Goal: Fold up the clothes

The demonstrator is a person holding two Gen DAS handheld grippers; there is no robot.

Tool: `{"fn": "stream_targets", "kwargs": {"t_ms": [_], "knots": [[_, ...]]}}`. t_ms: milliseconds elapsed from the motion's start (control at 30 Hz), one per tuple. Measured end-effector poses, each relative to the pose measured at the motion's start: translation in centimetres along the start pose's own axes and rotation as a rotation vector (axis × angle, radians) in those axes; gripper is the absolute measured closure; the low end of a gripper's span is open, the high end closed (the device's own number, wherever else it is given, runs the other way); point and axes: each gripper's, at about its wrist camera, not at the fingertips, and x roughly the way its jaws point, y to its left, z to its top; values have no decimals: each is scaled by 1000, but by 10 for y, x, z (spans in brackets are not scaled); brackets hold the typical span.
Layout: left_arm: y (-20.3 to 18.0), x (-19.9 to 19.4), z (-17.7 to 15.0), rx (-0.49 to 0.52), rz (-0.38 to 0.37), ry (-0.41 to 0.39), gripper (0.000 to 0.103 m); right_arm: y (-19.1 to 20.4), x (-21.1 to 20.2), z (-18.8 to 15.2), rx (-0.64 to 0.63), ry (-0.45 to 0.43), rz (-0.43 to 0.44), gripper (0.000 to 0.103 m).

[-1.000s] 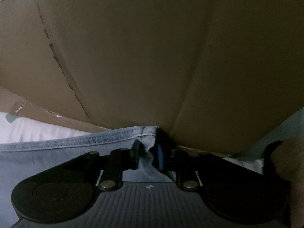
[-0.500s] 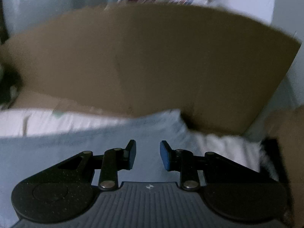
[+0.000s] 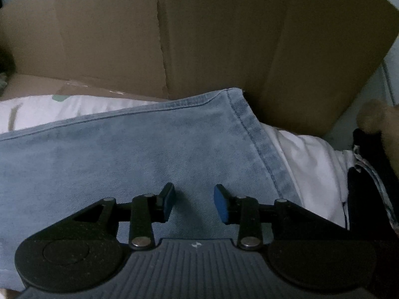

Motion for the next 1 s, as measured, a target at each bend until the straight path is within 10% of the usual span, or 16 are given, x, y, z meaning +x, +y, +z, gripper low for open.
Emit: {"fn": "stream_targets", "kwargs": {"t_ms": [567,1000], "knots": [[-14,-63,-42,37,23,20,38,106,-52,-22,-173,64,424,60],[-58,-108,-51,98,-6,-29,36,123,-75,-43,-192,136,524,55]]}}
